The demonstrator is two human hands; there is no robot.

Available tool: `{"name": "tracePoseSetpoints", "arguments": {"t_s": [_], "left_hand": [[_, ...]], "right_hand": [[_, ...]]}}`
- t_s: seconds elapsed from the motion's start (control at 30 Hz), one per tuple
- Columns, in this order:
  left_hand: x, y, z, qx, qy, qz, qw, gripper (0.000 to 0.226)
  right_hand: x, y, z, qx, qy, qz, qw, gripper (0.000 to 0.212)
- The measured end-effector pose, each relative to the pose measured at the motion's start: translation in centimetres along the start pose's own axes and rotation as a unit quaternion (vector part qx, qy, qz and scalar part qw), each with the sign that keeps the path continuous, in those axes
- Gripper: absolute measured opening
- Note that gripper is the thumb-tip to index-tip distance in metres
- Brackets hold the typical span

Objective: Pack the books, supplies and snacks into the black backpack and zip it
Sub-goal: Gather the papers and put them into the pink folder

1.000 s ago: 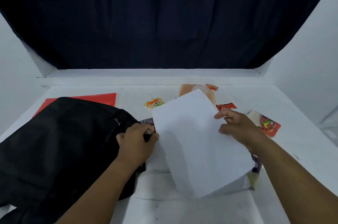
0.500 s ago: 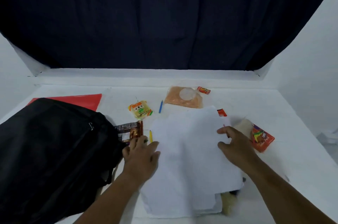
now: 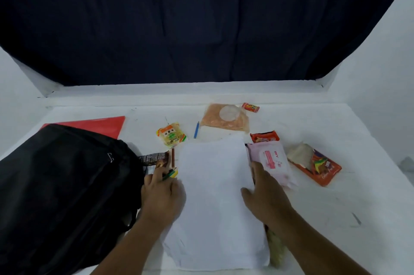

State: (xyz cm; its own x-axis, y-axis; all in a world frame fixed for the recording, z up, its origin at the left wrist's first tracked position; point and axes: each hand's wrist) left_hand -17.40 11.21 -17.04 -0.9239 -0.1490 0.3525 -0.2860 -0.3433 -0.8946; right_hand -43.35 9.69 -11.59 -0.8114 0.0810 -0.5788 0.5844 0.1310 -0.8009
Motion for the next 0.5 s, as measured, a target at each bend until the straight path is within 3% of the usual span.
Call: {"name": "tracePoseSetpoints", "arguments": {"t_s": [0.2, 0.37, 0.5], "left_hand": [[-0.3, -0.4, 0.1, -0.087, 0.006, 0.066, 0.994, 0.047], [-0.7, 0.0, 0.1, -0.064, 0.014, 0.041, 0.997, 0.045], [-0.9, 0.0, 0.0, -0.057, 0.027, 0.039, 0.997, 0.048]], "right_hand": [[-1.2, 0.5, 0.2, -0.015, 0.076, 0.019, 0.997, 0.081], [-2.4, 0.3, 0.5, -0.001, 0.176, 0.175, 0.969, 0.085], [-2.6, 0.3, 0.2, -0.064, 0.205, 0.232, 0.949, 0.035]]}}
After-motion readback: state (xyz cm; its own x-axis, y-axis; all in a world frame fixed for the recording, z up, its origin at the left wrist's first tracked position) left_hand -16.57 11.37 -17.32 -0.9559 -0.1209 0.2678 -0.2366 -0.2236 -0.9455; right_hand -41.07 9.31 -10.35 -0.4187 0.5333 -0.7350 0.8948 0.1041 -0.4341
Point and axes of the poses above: each hand's wrist, its own z-axis towards the middle knuckle, its own y-axis out of the palm, x = y × z, and after that the axes turned 1 degree about y, right-handed
